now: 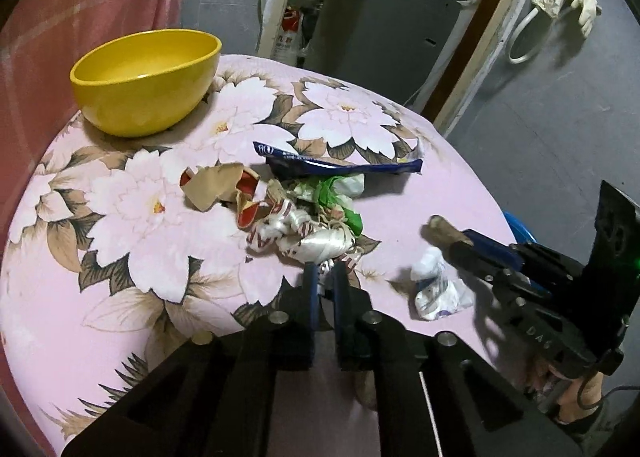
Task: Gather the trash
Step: 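Close the right tool on the brown cork while the left tool grasps the silver ribbon wrapper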
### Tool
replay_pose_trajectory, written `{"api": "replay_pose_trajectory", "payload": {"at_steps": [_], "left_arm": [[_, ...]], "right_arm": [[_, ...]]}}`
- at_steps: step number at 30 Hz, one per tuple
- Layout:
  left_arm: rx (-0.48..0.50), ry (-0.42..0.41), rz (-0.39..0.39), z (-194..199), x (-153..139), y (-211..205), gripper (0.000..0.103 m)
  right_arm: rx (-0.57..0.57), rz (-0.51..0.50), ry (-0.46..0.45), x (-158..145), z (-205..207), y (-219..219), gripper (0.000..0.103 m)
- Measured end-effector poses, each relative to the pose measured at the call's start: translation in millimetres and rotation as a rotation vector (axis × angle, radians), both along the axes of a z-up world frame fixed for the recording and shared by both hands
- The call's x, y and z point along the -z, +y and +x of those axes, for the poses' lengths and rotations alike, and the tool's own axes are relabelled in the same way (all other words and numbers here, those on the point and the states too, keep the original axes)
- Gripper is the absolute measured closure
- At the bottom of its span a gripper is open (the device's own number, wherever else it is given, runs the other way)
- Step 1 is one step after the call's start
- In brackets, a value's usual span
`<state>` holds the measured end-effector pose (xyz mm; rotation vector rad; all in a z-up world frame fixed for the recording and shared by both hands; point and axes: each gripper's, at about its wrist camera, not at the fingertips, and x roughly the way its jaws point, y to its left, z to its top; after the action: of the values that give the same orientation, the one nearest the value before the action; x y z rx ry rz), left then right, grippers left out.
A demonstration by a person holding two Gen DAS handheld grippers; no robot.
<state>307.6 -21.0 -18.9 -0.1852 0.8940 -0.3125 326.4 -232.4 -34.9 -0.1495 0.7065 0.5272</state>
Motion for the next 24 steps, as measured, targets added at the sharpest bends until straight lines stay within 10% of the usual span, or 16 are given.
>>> {"api": "replay_pose_trajectory", "payload": {"at_steps": [6, 13, 24], "left_arm": [[-0.047, 0.006, -0.029, 16, 2, 2, 0.062], [-0.017, -0.003, 0.083, 33, 6, -17, 0.061], [-0.044, -0.013, 0.007, 31, 7, -2, 0.074]], "right_arm": [[0.009, 0.018, 0.010, 2, 3, -3, 0.088], [0.009, 0.025, 0.020, 6, 4, -3, 0.088], [0.001, 0.014, 0.023, 9, 2, -1, 0.087]]}}
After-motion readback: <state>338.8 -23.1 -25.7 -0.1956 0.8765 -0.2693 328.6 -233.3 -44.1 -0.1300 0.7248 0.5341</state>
